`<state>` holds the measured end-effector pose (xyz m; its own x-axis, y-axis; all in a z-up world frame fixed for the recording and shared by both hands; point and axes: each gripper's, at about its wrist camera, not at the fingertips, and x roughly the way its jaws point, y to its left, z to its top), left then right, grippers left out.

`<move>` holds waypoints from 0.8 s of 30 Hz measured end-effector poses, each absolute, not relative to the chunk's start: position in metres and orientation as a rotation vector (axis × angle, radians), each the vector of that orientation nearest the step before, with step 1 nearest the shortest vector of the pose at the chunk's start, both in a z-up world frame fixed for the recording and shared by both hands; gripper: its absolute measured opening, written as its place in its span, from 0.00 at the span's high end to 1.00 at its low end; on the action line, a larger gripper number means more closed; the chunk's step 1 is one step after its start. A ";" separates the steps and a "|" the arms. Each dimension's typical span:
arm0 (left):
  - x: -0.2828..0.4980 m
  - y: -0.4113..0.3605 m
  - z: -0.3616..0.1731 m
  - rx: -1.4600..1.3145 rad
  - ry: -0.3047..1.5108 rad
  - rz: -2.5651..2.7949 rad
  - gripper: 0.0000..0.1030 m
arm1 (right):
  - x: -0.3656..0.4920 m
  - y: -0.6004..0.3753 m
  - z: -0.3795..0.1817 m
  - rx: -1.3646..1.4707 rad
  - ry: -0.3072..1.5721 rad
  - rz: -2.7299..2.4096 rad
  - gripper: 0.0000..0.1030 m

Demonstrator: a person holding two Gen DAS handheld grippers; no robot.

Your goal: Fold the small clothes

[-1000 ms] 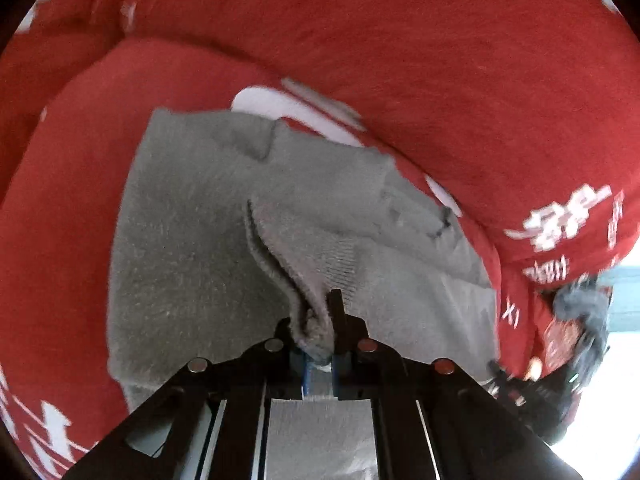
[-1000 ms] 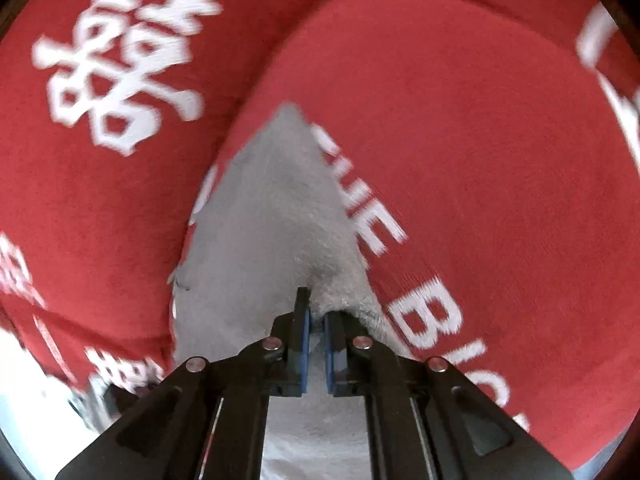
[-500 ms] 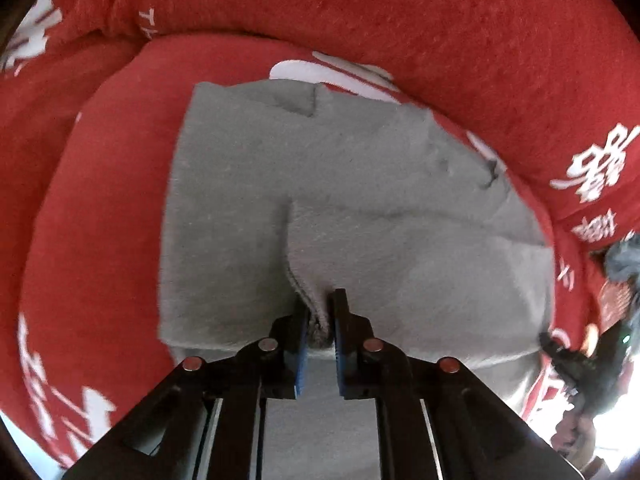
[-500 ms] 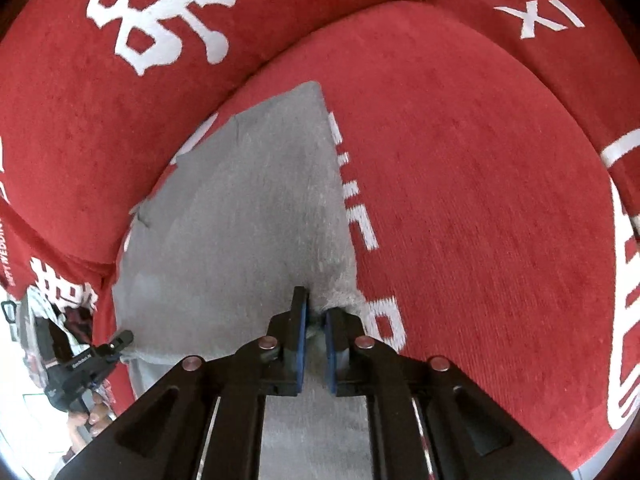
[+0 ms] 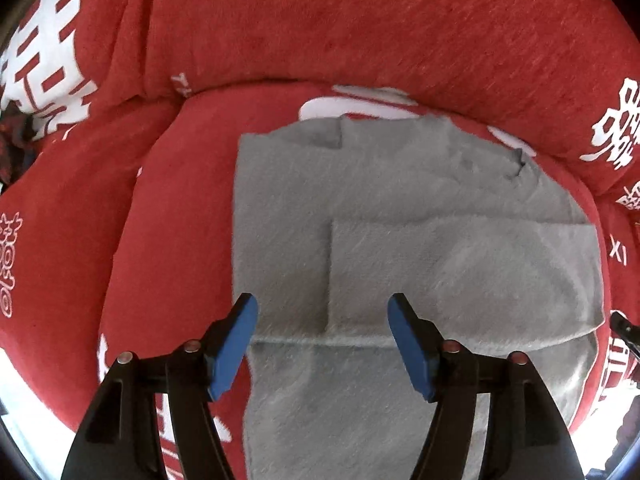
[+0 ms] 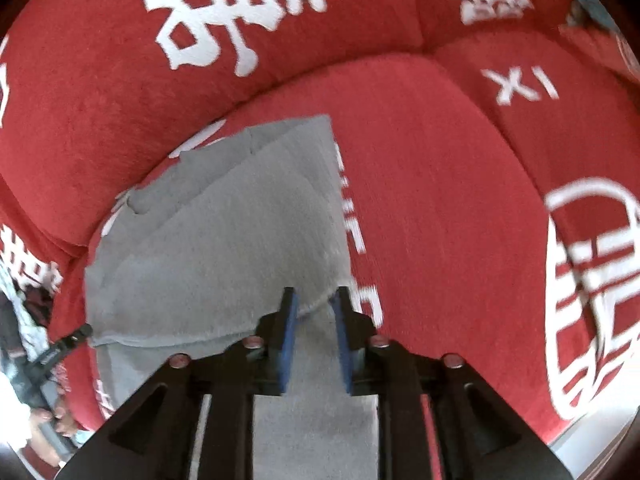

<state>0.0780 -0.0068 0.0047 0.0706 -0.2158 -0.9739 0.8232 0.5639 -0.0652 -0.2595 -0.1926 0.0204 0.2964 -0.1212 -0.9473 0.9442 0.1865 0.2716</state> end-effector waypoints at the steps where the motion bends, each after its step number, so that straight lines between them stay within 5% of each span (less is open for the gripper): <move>1: 0.078 -0.011 0.003 0.604 1.266 -0.857 0.33 | -0.253 -0.195 0.020 1.059 0.999 -0.942 0.78; 6: 0.076 -0.024 -0.021 0.664 1.285 -0.818 0.33 | -0.250 -0.206 0.011 1.005 1.071 -1.025 0.77; 9: 0.077 -0.020 -0.027 0.662 1.283 -0.813 0.25 | -0.265 -0.215 -0.003 1.159 0.996 -0.955 0.54; 10: 0.077 -0.019 -0.027 0.664 1.283 -0.809 0.24 | -0.268 -0.217 -0.012 1.218 0.988 -0.904 0.54; 11: 0.077 -0.019 -0.026 0.664 1.289 -0.808 0.24 | -0.270 -0.219 -0.023 1.284 0.995 -0.856 0.56; 13: 0.078 -0.018 -0.023 0.661 1.296 -0.809 0.23 | -0.274 -0.222 -0.026 1.310 0.983 -0.843 0.82; 24: 0.073 -0.019 -0.027 0.701 1.292 -0.803 0.22 | -0.274 -0.211 -0.023 1.214 1.024 -0.898 0.82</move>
